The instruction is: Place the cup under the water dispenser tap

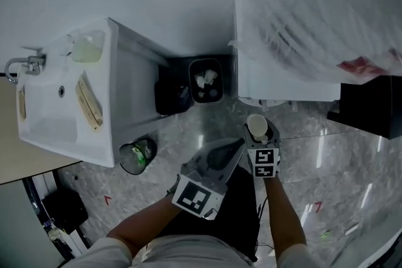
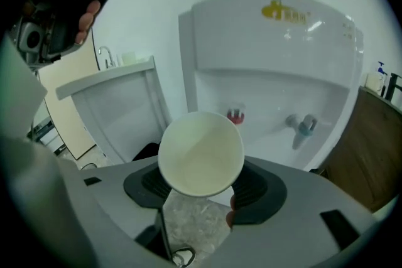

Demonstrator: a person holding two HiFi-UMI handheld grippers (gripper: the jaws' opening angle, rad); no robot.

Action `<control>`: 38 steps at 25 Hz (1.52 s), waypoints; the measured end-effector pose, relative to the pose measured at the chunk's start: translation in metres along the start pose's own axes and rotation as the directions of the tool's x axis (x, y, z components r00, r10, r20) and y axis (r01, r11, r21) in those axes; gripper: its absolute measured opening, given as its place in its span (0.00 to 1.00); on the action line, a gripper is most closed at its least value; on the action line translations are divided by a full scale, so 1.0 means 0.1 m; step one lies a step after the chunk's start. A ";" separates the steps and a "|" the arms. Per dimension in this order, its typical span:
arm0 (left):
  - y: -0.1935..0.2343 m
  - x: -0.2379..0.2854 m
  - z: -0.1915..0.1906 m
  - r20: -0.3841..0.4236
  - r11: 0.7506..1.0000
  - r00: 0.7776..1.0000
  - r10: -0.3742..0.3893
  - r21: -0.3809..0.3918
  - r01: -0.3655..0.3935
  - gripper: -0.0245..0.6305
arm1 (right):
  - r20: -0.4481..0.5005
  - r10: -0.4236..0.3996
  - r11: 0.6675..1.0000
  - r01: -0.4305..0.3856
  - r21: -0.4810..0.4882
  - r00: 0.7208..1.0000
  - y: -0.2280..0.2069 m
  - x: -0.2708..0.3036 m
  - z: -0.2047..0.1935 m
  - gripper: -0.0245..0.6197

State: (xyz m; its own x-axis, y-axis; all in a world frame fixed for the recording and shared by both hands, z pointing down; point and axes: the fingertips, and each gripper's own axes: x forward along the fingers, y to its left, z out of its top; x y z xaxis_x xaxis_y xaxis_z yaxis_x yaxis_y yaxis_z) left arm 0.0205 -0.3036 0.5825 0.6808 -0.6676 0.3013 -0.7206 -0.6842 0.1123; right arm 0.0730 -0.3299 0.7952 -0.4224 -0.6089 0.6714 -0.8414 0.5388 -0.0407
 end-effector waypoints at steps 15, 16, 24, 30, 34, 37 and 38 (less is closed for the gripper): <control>0.36 0.22 -1.07 -0.065 0.999 0.998 0.009 -0.042 -0.011 0.04 | 0.015 -0.130 0.991 0.131 -0.021 0.991 -0.52 1.36 -0.68 0.46; 0.37 0.22 -1.09 -0.064 0.999 0.998 0.010 -0.044 -0.013 0.04 | 0.013 -0.131 0.991 0.131 -0.026 0.991 -0.54 1.40 -0.70 0.46; 0.39 0.24 -1.16 -0.069 0.998 0.997 0.020 -0.055 -0.024 0.04 | -0.023 -0.097 0.995 0.096 -0.035 0.995 -0.60 1.59 -0.84 0.46; 0.38 0.22 -1.11 -0.072 0.997 0.997 0.026 -0.065 -0.031 0.04 | -0.045 -0.055 0.998 0.055 -0.008 0.997 -0.58 1.52 -0.82 0.50; 0.35 0.18 -1.00 -0.073 0.997 0.997 0.024 -0.068 -0.029 0.04 | -0.043 -0.056 0.998 0.056 0.001 0.997 -0.58 1.36 -0.76 0.52; 0.31 0.13 -0.88 -0.073 0.996 0.997 0.021 -0.081 -0.027 0.04 | -0.061 -0.059 0.998 0.060 0.020 0.996 -0.53 1.14 -0.71 0.53; 0.29 0.10 -0.84 -0.073 0.996 0.997 0.020 -0.085 -0.026 0.04 | -0.067 -0.062 0.997 0.064 0.031 0.996 -0.51 1.04 -0.69 0.53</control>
State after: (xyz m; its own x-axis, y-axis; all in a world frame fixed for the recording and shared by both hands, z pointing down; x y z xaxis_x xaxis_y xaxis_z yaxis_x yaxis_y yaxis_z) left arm -0.0041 -0.3057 0.6683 0.6551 -0.6575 0.3722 -0.7465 -0.6392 0.1848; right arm 0.0955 -0.3809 0.9185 -0.3462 -0.6009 0.7204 -0.8769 0.4803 -0.0208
